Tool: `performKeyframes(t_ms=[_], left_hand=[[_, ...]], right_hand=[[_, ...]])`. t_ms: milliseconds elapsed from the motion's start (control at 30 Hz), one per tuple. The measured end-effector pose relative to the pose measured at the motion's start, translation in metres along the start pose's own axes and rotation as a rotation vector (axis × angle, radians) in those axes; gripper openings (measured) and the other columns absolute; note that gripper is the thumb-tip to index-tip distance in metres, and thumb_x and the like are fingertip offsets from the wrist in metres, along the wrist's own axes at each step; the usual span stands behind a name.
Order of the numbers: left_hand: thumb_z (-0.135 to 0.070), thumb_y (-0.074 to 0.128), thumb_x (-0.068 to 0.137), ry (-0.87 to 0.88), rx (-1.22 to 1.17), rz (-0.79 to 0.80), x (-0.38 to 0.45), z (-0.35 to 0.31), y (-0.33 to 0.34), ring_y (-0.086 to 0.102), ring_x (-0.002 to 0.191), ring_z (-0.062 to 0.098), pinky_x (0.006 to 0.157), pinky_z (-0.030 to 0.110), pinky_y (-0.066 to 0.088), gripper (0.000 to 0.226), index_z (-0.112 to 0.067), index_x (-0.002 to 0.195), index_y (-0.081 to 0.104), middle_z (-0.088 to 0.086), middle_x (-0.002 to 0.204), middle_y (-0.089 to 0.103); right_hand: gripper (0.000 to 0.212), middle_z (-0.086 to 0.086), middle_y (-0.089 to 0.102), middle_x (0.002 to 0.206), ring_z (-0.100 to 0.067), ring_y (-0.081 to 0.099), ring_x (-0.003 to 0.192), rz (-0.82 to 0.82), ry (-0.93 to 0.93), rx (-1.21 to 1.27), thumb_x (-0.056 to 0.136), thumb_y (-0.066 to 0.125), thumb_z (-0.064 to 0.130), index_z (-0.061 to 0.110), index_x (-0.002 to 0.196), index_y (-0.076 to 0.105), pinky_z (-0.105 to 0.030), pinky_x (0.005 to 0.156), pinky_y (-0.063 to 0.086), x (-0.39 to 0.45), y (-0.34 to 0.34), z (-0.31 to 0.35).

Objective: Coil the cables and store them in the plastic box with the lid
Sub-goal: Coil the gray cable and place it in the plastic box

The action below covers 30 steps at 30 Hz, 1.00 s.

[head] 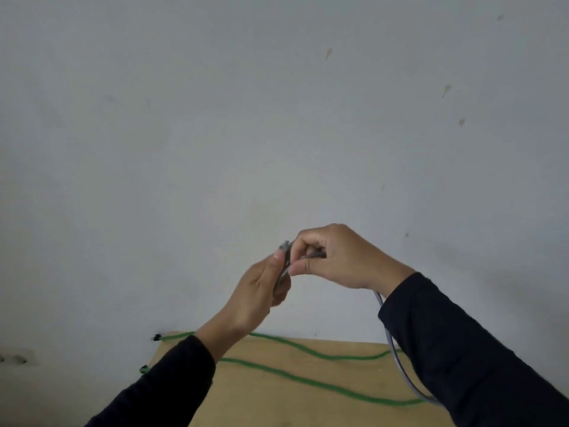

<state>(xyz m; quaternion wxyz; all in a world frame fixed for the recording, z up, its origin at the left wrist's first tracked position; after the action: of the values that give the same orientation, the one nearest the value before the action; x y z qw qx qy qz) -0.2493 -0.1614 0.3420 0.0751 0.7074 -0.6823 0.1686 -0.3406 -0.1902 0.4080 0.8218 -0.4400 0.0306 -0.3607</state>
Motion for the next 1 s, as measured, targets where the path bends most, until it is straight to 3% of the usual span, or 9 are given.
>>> performKeyframes(t_ms=[67, 133, 233, 400, 500, 600, 700, 833, 1000], left_hand=[[-0.054, 0.032, 0.089, -0.033, -0.023, 0.047, -0.007, 0.003, 0.006, 0.022, 0.051, 0.015, 0.050, 0.033, 0.015, 0.045, -0.027, 0.060, 0.051, -0.005, 0.055, 0.028], [-0.052, 0.028, 0.091, -0.050, -0.074, 0.083, -0.010, 0.004, 0.008, 0.024, 0.051, 0.015, 0.048, 0.026, 0.020, 0.051, -0.022, 0.079, 0.067, -0.003, 0.056, 0.025], [-0.046, 0.024, 0.092, -0.041, -0.201, 0.147, -0.011, -0.004, 0.012, 0.017, 0.045, 0.015, 0.046, 0.023, 0.017, 0.054, -0.020, 0.101, 0.071, -0.003, 0.052, 0.016], [-0.047, 0.035, 0.088, -0.120, -0.555, 0.162, -0.003, -0.011, 0.017, 0.012, 0.038, 0.005, 0.038, 0.017, 0.013, 0.049, -0.019, 0.087, 0.075, -0.005, 0.049, 0.009], [-0.046, 0.035, 0.087, -0.147, -0.631, 0.047, 0.005, -0.012, 0.009, 0.010, 0.036, 0.006, 0.038, 0.019, 0.009, 0.049, -0.018, 0.075, 0.074, -0.006, 0.046, 0.009], [-0.040, 0.029, 0.097, -0.142, -0.535, -0.132, 0.010, -0.007, -0.005, 0.015, 0.035, 0.006, 0.038, 0.019, 0.013, 0.056, -0.015, 0.068, 0.070, -0.009, 0.042, 0.018], [-0.043, 0.025, 0.098, -0.061, -0.328, -0.285, 0.005, -0.009, -0.014, 0.018, 0.043, 0.009, 0.041, 0.020, 0.017, 0.056, -0.009, 0.080, 0.066, -0.007, 0.048, 0.022], [-0.049, 0.026, 0.089, 0.099, -0.050, -0.319, -0.007, -0.019, -0.013, 0.026, 0.045, 0.006, 0.043, 0.018, 0.026, 0.051, -0.011, 0.094, 0.060, -0.013, 0.050, 0.030], [-0.033, 0.032, 0.099, 0.101, 0.035, -0.412, -0.003, -0.018, -0.030, 0.030, 0.039, 0.004, 0.041, 0.018, 0.028, 0.040, -0.012, 0.085, 0.062, -0.014, 0.042, 0.034]], right_hand=[[0.009, -0.014, 0.065, 0.069, -0.031, 0.057, 0.067, -0.022, -0.016, 0.058, 0.074, 0.076, 0.026, 0.023, 0.074, 0.067, -0.042, 0.070, 0.051, 0.000, -0.009, -0.002], [0.005, -0.013, 0.067, 0.072, -0.028, 0.060, 0.068, -0.106, -0.024, 0.131, 0.076, 0.075, 0.022, 0.023, 0.076, 0.070, -0.033, 0.067, 0.048, -0.003, -0.024, -0.006], [0.008, 0.013, 0.065, 0.065, -0.004, 0.050, 0.047, -0.176, -0.003, 0.295, 0.079, 0.070, 0.017, 0.016, 0.085, 0.074, -0.012, 0.052, 0.039, -0.007, -0.030, -0.014], [0.024, 0.011, 0.070, 0.090, -0.005, 0.060, 0.070, -0.190, -0.031, 0.476, 0.084, 0.056, 0.028, 0.027, 0.103, 0.069, -0.022, 0.052, 0.049, -0.009, -0.014, -0.020], [0.027, 0.012, 0.070, 0.079, -0.006, 0.046, 0.049, -0.156, -0.008, 0.565, 0.087, 0.052, 0.028, 0.025, 0.111, 0.065, -0.024, 0.050, 0.049, -0.010, -0.008, -0.020], [0.026, 0.003, 0.067, 0.069, -0.013, 0.041, 0.047, -0.183, -0.013, 0.506, 0.086, 0.057, 0.027, 0.028, 0.109, 0.067, -0.021, 0.046, 0.042, -0.010, -0.010, -0.020], [0.023, -0.001, 0.060, 0.061, -0.011, 0.039, 0.046, -0.260, 0.034, 0.469, 0.091, 0.056, 0.016, 0.027, 0.107, 0.069, -0.020, 0.043, 0.037, -0.009, -0.012, -0.025], [0.022, -0.003, 0.058, 0.060, -0.024, 0.038, 0.053, -0.295, 0.046, 0.475, 0.091, 0.056, 0.015, 0.026, 0.102, 0.071, -0.024, 0.042, 0.033, -0.010, -0.010, -0.026], [0.025, 0.006, 0.069, 0.072, -0.015, 0.045, 0.045, -0.265, 0.070, 0.367, 0.093, 0.053, 0.022, 0.034, 0.111, 0.066, -0.021, 0.051, 0.045, -0.014, -0.002, -0.024]])
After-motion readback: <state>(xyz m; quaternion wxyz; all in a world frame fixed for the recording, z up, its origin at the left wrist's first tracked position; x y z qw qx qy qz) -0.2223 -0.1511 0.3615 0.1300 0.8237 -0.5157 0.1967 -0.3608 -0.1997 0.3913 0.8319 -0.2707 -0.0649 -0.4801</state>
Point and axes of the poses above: each hand's wrist, its own x-axis towards the middle knuckle, its own y-axis out of the palm, z = x × y, the point moved 8 cm from there along x, towards the middle knuckle
